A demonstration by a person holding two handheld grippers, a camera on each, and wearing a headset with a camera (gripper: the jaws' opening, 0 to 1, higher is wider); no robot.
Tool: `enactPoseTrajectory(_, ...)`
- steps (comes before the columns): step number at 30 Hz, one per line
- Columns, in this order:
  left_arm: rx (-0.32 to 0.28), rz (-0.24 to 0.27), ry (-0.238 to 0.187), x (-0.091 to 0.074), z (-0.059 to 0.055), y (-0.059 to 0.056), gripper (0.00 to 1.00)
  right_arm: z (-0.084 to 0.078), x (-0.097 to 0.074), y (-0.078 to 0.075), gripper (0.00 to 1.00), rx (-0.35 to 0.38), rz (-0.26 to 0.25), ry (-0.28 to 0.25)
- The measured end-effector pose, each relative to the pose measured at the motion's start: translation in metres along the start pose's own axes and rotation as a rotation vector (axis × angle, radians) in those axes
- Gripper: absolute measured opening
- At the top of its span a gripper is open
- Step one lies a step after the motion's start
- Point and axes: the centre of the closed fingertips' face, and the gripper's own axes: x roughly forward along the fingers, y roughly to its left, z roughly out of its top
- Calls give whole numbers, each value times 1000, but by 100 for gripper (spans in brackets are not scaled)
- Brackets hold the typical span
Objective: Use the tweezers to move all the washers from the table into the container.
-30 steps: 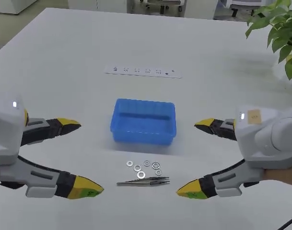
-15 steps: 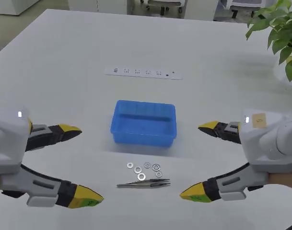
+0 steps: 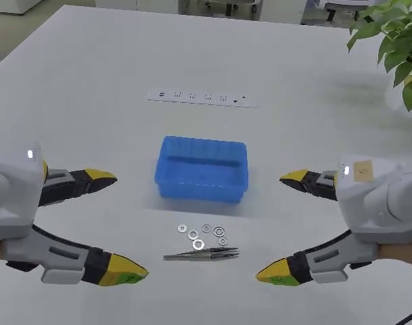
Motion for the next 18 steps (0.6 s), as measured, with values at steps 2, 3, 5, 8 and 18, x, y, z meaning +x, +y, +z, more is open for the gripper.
enactPoseTrajectory(2,1,0,3,1,-1,0,98,0,-1,-1,96,5,-5,-4)
enactPoseTrajectory(3,-10,4,6,2,-2,1,98,0,-1,-1,96,8,-7,-5)
enactPoseTrajectory(5,-24,8,4,3,-4,1,97,-1,-1,-2,96,10,-6,-1)
enactPoseTrajectory(8,-29,9,6,6,-6,-1,97,-3,0,-2,96,11,-7,4)
enactPoseTrajectory(18,-49,8,-5,5,-6,-2,97,-4,-1,-1,96,17,-7,7)
